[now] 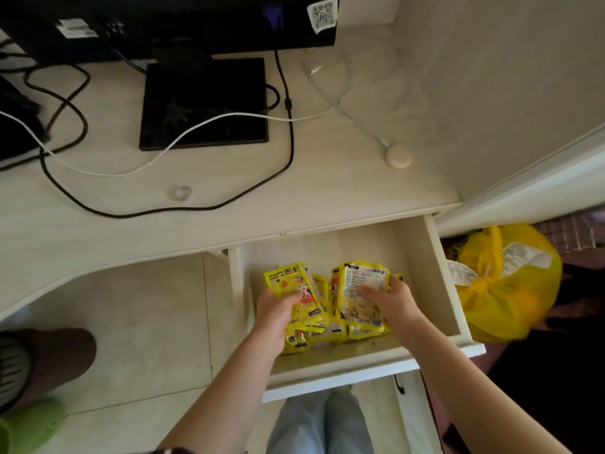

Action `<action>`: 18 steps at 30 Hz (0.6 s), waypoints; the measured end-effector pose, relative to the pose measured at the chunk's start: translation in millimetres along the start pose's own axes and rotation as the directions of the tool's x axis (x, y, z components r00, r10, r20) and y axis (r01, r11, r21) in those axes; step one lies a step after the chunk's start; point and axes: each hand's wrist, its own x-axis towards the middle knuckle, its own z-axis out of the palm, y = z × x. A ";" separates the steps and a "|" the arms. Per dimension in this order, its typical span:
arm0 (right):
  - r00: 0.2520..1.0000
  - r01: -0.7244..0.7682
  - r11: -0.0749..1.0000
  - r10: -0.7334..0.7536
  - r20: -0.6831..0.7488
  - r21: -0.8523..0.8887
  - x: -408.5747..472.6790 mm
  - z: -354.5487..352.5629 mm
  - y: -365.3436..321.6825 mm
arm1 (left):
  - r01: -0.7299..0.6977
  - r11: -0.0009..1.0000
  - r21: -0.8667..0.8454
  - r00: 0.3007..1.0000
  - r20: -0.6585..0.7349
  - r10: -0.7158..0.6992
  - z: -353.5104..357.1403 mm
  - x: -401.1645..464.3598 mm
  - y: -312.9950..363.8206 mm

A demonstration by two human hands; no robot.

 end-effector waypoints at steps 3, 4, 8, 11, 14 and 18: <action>1.000 -0.014 1.000 0.014 -0.012 -0.017 23.9 1.4 -2.3 | 0.040 0.999 0.026 0.999 -0.038 -0.039 7.5 19.1 1.6; 1.000 -0.029 0.999 0.029 -0.008 -0.018 30.6 2.3 -3.8 | 0.053 0.998 0.025 0.997 -0.058 -0.051 10.5 25.7 1.5; 0.999 -0.046 0.997 0.047 0.011 -0.055 59.4 7.5 -4.5 | 0.099 0.995 0.023 0.992 -0.086 -0.096 25.2 47.4 0.9; 0.998 -0.060 0.991 0.063 0.024 -0.123 74.2 10.1 -8.3 | 0.110 0.993 0.047 0.990 -0.099 -0.105 33.0 60.2 -0.4; 0.997 -0.064 0.971 0.072 0.024 -0.229 77.7 9.7 -15.8 | 0.094 0.994 0.053 0.988 -0.128 -0.087 37.8 66.3 -0.9; 0.996 -0.053 0.949 0.071 0.047 -0.310 86.3 8.5 -14.2 | 0.037 0.985 0.170 0.988 -0.154 -0.010 42.3 69.9 -3.8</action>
